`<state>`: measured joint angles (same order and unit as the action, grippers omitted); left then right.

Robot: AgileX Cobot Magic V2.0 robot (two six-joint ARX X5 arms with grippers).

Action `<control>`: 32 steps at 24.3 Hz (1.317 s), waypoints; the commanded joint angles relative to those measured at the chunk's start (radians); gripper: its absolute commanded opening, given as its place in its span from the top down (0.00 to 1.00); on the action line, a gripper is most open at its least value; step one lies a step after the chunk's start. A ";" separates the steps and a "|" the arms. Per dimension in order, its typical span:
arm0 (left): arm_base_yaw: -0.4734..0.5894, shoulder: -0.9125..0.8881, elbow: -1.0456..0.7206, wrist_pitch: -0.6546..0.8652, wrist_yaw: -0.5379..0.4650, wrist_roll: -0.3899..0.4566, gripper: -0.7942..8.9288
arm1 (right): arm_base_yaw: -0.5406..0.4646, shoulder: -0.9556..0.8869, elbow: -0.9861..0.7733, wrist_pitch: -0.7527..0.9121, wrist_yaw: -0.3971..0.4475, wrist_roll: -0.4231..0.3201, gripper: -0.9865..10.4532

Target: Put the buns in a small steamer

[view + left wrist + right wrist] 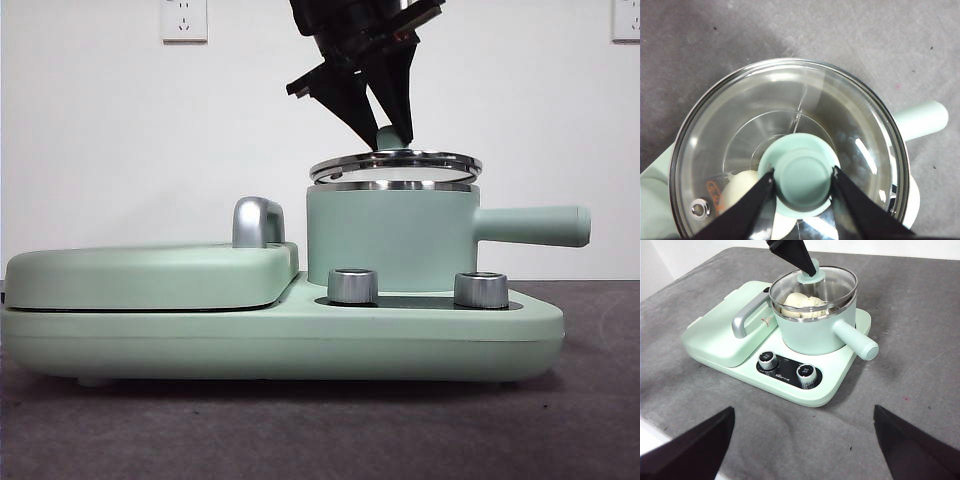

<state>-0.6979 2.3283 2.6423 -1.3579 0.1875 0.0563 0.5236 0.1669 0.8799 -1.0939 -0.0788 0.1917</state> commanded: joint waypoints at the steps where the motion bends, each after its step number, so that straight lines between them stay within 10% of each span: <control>1: -0.011 0.028 0.033 0.018 0.007 0.015 0.86 | 0.006 0.000 0.006 0.008 0.001 0.013 0.53; 19: -0.011 0.046 0.033 -0.003 -0.093 0.034 0.87 | 0.006 0.000 0.006 0.008 0.002 0.014 0.53; 23: -0.011 0.039 0.033 0.011 -0.090 -0.010 0.43 | 0.006 0.000 0.006 0.008 0.001 0.014 0.53; 32: 0.031 -0.105 0.030 -0.111 0.033 -0.120 0.40 | 0.006 0.000 0.006 0.008 -0.028 0.018 0.53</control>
<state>-0.6636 2.2230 2.6415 -1.4220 0.2138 -0.0418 0.5236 0.1669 0.8799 -1.0943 -0.1062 0.1944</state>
